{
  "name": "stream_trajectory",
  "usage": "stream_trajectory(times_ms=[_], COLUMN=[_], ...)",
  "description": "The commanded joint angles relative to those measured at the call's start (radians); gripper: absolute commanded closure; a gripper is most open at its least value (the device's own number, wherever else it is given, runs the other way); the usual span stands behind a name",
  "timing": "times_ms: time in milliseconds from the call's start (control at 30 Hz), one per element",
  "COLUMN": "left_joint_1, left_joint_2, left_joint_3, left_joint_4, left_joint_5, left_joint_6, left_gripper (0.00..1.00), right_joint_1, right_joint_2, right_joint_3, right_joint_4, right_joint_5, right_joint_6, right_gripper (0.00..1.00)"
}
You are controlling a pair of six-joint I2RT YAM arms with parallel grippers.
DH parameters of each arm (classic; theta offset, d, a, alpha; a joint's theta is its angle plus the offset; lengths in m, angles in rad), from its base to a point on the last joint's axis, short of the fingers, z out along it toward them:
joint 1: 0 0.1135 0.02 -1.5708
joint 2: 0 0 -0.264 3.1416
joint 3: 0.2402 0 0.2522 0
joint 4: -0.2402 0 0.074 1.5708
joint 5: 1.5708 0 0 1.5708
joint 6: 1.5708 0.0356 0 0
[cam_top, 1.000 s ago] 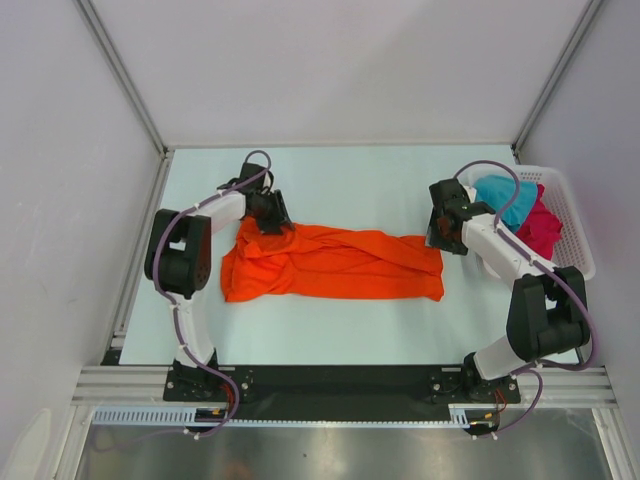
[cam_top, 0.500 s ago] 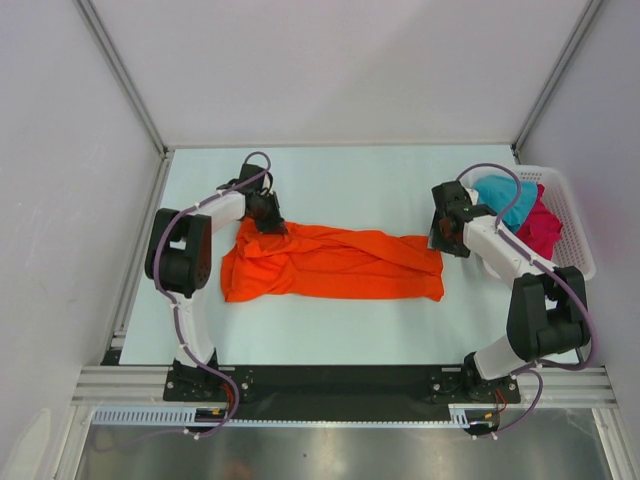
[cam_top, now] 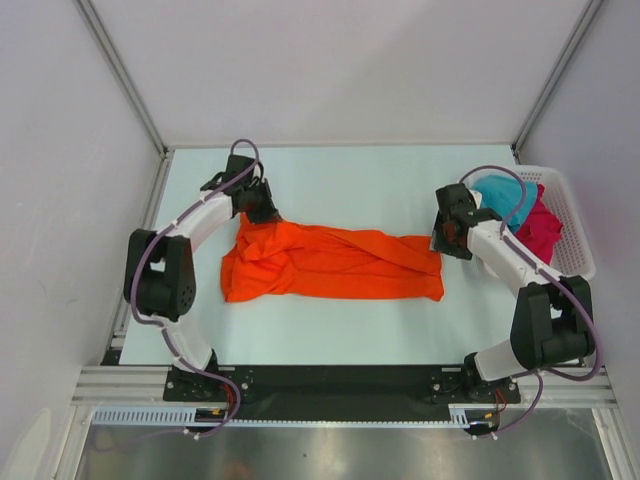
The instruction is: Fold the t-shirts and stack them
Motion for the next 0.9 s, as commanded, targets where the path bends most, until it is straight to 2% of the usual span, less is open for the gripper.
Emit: stream_trajectory(times_ms=[0, 67, 367, 533, 567, 767, 867], left_joint_1=[0.000, -0.006, -0.070, -0.100, -0.101, -0.101, -0.101], left_joint_2=[-0.150, -0.202, -0.584, -0.684, -0.687, -0.696, -0.684], left_joint_3=[-0.086, -0.135, -0.529, -0.661, -0.686, -0.645, -0.590], left_joint_4=[-0.002, 0.002, 0.046, 0.069, 0.071, 0.029, 0.005], left_joint_5=[-0.015, -0.016, -0.059, -0.052, -0.052, -0.119, -0.157], left_joint_6=[0.006, 0.004, -0.081, -0.118, -0.118, -0.114, -0.108], left_gripper=[0.99, 0.99, 0.98, 0.89, 0.84, 0.64, 0.61], right_joint_1=[0.003, 0.005, 0.034, 0.065, 0.068, 0.095, 0.097], right_joint_2=[-0.057, -0.069, -0.118, -0.118, -0.118, -0.111, -0.111], right_joint_3=[-0.006, -0.006, -0.006, 0.006, 0.009, 0.029, 0.031], right_joint_4=[-0.001, -0.006, -0.035, -0.049, -0.049, -0.066, -0.069], right_joint_5=[0.000, 0.003, 0.006, 0.012, 0.014, 0.029, 0.035], right_joint_6=[0.002, 0.000, 0.007, 0.013, 0.014, 0.020, 0.017], right_gripper=[0.44, 0.44, 0.44, 0.44, 0.44, 0.44, 0.44])
